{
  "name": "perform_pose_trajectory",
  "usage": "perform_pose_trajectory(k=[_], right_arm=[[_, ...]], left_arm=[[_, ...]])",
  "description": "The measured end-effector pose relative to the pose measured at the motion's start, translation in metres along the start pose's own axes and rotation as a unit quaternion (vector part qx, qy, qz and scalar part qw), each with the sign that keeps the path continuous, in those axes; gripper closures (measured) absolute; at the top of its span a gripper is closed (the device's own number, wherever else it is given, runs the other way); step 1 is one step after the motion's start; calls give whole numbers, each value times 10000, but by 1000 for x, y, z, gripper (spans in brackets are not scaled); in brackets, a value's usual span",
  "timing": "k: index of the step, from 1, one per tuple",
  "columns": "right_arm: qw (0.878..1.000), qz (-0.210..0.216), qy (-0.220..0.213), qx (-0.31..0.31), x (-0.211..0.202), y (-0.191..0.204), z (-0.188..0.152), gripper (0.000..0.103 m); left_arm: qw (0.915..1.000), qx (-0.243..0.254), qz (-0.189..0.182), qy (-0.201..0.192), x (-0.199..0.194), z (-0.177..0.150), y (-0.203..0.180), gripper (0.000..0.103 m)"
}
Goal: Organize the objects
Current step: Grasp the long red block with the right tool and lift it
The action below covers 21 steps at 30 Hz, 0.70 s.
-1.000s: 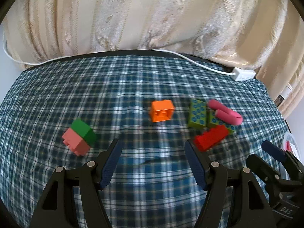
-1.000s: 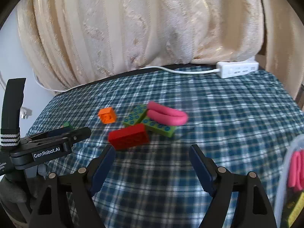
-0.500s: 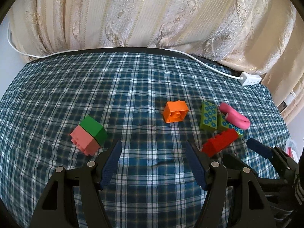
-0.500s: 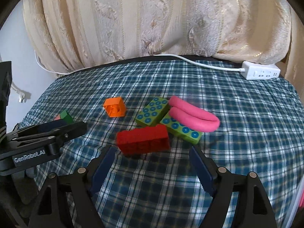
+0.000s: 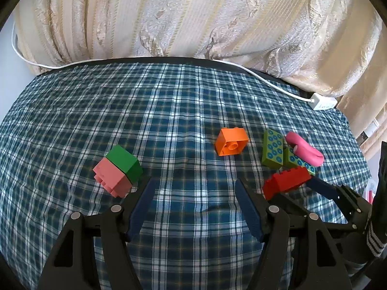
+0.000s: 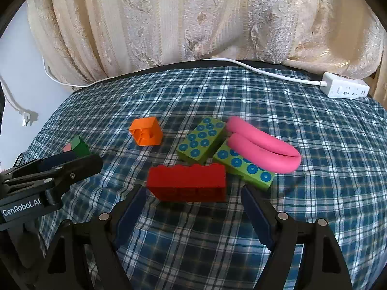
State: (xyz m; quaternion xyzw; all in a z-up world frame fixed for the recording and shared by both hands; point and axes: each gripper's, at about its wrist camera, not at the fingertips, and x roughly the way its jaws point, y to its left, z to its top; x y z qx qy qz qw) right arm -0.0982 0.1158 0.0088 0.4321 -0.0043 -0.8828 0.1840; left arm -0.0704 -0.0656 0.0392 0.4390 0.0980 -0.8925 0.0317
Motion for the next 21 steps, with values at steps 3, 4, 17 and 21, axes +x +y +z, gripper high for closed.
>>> perform_pose_trajectory(k=[3, 4, 17, 21], right_arm=[[10000, -2, -10, 14, 1, 1, 1, 16], [10000, -17, -21, 22, 2, 2, 2, 14], [9996, -284, 62, 15, 12, 3, 6, 33], [9996, -252, 38, 90, 7, -2, 1, 33]], left_arm=[[10000, -33, 15, -7, 0, 0, 1, 33], [10000, -34, 14, -12, 0, 0, 1, 33], [10000, -23, 96, 9, 4, 1, 2, 33], [9999, 27, 158, -3, 5, 1, -2, 33]])
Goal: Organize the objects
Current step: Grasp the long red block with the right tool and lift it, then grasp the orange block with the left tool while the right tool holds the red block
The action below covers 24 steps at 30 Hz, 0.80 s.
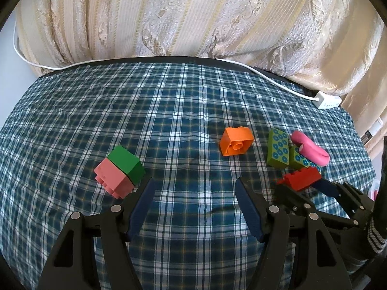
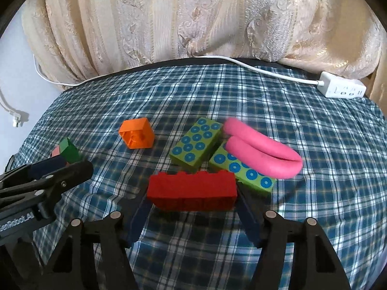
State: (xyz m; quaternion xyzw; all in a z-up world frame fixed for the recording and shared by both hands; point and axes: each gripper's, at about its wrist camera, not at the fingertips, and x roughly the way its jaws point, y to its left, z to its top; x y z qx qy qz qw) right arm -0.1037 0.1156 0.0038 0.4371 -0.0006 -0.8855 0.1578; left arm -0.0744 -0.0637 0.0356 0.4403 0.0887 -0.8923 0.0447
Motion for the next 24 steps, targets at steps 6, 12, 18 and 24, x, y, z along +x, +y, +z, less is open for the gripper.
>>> perform_pose_trajectory(k=[6, 12, 18, 24], right_arm=[[9996, 11, -108, 270, -17, -18, -10, 33], [9981, 15, -238, 560, -36, -38, -23, 33], [9970, 94, -348, 678, -49, -45, -29, 33], [9965, 121, -481, 675, -59, -47, -34, 33]], left_arm=[[10000, 64, 47, 12, 2, 1, -8, 33], [9997, 209, 126, 17, 3, 2, -19, 33], [9992, 334, 229, -15, 5, 8, -32, 33], [9990, 329, 287, 28, 15, 17, -39, 33]])
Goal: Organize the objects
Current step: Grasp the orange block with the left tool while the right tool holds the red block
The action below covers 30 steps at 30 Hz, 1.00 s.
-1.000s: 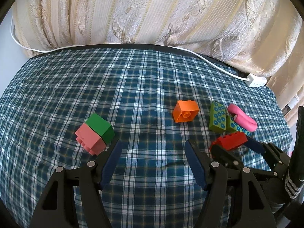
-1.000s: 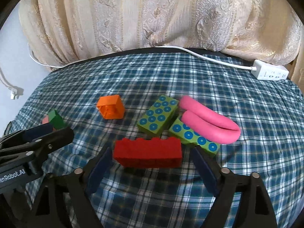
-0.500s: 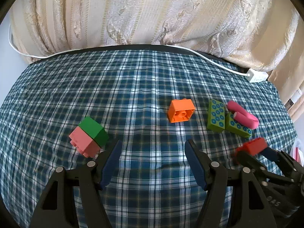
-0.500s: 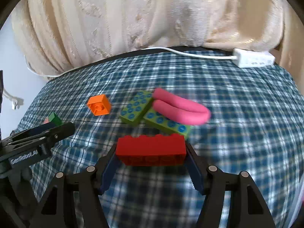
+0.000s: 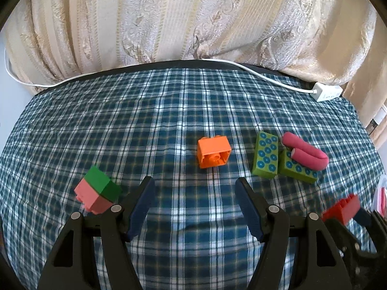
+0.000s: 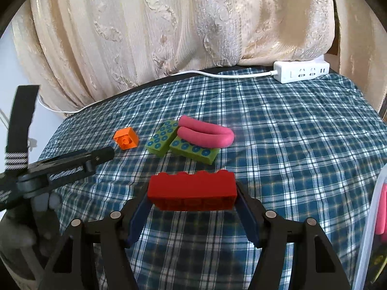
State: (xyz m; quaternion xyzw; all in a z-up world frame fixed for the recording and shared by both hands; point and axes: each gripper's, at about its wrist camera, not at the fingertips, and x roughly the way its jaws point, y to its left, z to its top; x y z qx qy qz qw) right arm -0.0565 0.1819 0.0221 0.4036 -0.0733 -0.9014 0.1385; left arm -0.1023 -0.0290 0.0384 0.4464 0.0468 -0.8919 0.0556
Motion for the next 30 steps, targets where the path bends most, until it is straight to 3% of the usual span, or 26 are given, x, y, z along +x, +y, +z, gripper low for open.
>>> perform_pose_trajectory(k=[23, 27, 30], right_arm=[[9994, 204, -13, 278, 0, -16, 0, 33], [9994, 212, 2, 269, 1, -15, -1, 33], [9995, 190, 22, 260, 3, -14, -1, 33]], left_arm=[[9999, -65, 132, 83, 45, 27, -16, 33], [9999, -38, 160, 42, 48, 27, -15, 37], [9999, 17, 155, 56, 52, 27, -14, 50]])
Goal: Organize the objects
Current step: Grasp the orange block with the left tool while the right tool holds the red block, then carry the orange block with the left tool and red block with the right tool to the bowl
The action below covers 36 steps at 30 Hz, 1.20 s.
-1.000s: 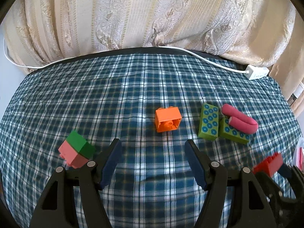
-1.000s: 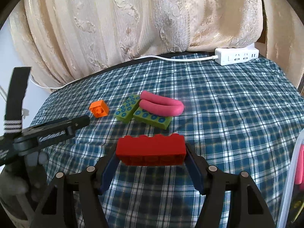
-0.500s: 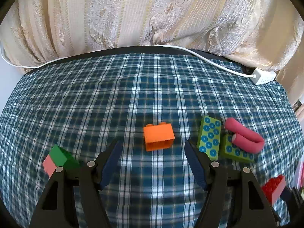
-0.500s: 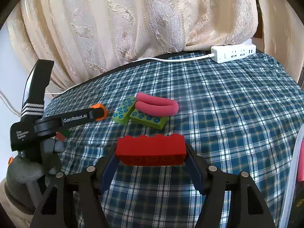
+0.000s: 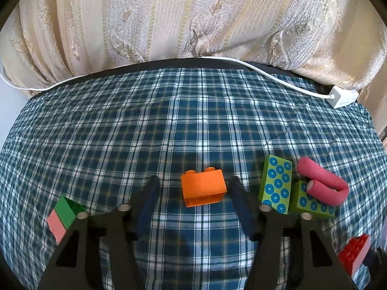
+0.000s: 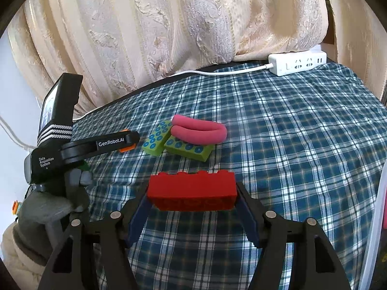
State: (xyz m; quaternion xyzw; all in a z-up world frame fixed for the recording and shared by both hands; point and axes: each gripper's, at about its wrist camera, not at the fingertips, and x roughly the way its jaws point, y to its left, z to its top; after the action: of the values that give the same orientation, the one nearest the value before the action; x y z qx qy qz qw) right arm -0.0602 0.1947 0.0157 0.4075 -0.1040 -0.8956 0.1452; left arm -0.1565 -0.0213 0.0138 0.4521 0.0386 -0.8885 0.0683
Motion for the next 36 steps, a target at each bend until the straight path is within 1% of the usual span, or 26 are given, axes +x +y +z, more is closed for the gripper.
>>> perform_pose_trajectory(k=[1, 2, 4, 8, 14, 20, 26, 30, 36], right_arm=[[10000, -13, 1, -8, 0, 0, 0, 33], [10000, -26, 2, -17, 0, 1, 0, 33], [10000, -28, 3, -18, 1, 1, 0, 33], [10000, -36, 10, -7, 1, 0, 0, 33], [10000, -57, -19, 25, 1, -2, 0, 33], [9999, -89, -58, 53, 1, -5, 0, 33], [9998, -165, -120, 75, 0, -8, 1, 33], [9993, -305, -221, 45, -2, -8, 1, 33], [9987, -383, -345, 7, -6, -8, 0, 33]], left_arm=[[10000, 5, -23, 18, 2, 1, 0, 55], [10000, 2, -35, 27, 3, 0, 1, 57], [10000, 7, -63, 33, 4, 1, 1, 65], [10000, 46, -46, -21, 3, 0, 2, 71], [9998, 118, 35, -175, -7, -4, 0, 71], [9995, 98, 29, -305, -19, -4, 0, 71], [9989, 194, -85, -423, -34, -7, -7, 71], [9982, 287, -201, -494, -43, -9, -16, 71], [9969, 381, -360, -592, -59, -12, -28, 71]])
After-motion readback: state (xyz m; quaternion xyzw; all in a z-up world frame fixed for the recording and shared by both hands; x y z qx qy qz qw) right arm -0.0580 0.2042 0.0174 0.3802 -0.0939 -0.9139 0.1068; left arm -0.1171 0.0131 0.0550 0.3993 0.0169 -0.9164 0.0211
